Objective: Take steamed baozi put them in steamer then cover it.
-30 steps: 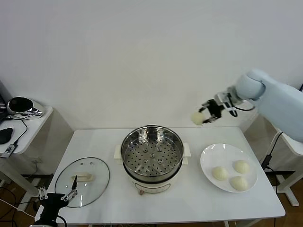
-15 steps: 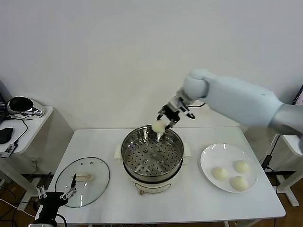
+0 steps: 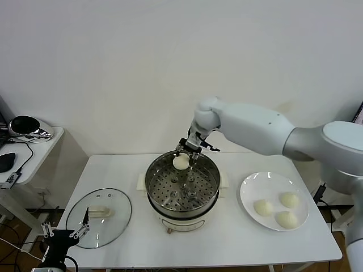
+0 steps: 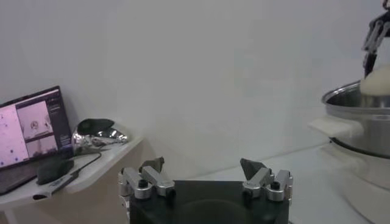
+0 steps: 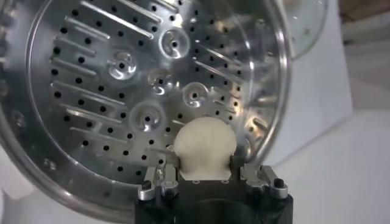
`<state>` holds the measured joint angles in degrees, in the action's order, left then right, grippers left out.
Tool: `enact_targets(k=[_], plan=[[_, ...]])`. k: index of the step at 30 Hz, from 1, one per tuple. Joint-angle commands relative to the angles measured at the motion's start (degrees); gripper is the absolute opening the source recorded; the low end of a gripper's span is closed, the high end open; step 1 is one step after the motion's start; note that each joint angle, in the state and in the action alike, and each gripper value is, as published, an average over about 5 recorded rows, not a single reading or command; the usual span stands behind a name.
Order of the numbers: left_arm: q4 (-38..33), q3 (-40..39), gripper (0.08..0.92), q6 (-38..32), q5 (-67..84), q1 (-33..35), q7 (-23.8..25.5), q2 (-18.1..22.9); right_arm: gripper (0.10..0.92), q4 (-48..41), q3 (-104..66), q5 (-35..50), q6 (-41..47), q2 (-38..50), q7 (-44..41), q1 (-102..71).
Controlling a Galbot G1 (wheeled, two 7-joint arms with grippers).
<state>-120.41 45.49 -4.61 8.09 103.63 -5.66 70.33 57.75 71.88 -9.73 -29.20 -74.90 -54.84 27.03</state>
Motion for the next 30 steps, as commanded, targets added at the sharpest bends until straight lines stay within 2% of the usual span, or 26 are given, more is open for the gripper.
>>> enact_targets(k=[1, 11, 18, 20, 23, 27, 30], plan=[[0.09, -0.02, 0.823, 0.03, 0.01, -0.04, -0.04, 0.02, 0.518, -1.95, 0.85, -6.71, -5.22, -1.89, 0.94, -1.42], [0.28, -0.15, 0.823, 0.01, -0.01, -0.12, -0.11, 0.39, 0.526, -2.59, 0.03, -11.22, -8.45, -2.98, 2.73, -2.47], [-0.04, -0.23, 0.823, 0.07, -0.01, -0.15, -0.22, 0.84, 0.694, -1.74, 0.02, -11.54, -10.18, -3.01, 4.56, -1.69], [-0.2, -0.14, 0.823, 0.1, 0.01, -0.05, -0.23, 0.84, 0.753, 0.24, 0.63, -8.25, -9.25, -2.28, 4.03, 0.06], [-0.48, -0.01, 0.823, 0.16, 0.02, 0.14, -0.21, 0.73, 0.808, 5.97, 2.86, 1.53, -4.39, 0.09, 1.57, 5.01], [-1.13, -0.09, 0.823, 0.32, 0.09, 0.31, -0.04, 0.64, 0.821, 16.1, 6.22, 16.56, 9.83, 6.34, -4.17, 13.15], [-2.07, -0.41, 0.823, 0.97, 0.25, 0.56, 0.21, 0.41, 0.823, 21.88, 8.61, 22.12, 21.49, 12.89, -7.53, 18.44]])
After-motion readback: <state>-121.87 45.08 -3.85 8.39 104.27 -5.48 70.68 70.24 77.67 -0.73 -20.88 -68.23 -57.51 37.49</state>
